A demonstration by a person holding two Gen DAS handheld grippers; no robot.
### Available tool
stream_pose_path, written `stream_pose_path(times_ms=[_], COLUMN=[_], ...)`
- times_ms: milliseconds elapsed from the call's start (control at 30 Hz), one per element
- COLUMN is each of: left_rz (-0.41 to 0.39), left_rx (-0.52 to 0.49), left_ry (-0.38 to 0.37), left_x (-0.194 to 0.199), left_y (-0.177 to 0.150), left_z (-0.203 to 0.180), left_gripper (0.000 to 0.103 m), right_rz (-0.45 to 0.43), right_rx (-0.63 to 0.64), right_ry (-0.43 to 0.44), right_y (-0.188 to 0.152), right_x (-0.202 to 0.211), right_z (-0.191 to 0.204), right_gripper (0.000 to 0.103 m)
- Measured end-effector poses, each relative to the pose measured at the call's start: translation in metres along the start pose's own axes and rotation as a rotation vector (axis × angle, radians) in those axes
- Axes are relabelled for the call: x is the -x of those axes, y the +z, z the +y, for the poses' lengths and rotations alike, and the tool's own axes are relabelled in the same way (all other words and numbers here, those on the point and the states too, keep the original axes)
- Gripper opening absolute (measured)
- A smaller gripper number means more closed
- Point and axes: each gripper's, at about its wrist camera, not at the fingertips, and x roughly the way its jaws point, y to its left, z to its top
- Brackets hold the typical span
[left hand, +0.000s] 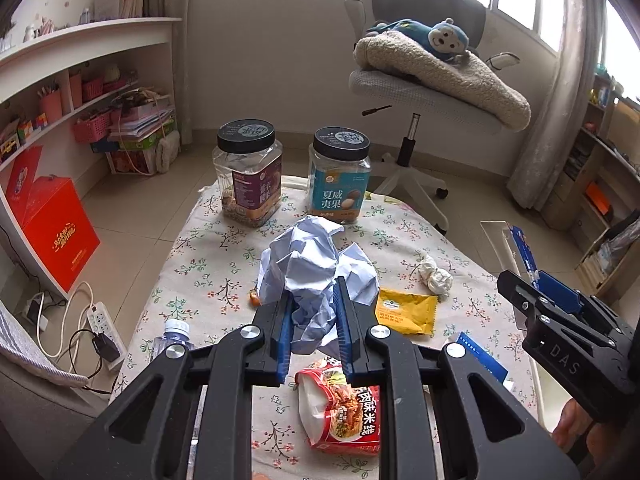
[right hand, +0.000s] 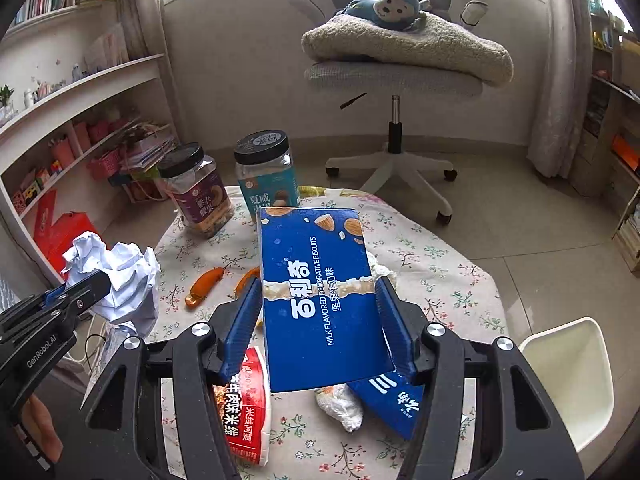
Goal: Collect trash
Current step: 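Carry foil and box to the bin while the right tool releases the box inside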
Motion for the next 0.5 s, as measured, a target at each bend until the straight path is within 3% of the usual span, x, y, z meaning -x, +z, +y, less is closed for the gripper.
stream_pose_path(times_ms=[500], left_rz=[-0.039], left_rx=[-0.044], left_ry=[-0.051], left_x=[0.003], left_y=[-0.002], left_z=[-0.047], left_gripper=[0.019], right_rz=[-0.051], right_rx=[-0.039], right_ry=[-0.084], right_y=[-0.002], right_x=[0.028], right_z=[-0.041], right_gripper=[0.056])
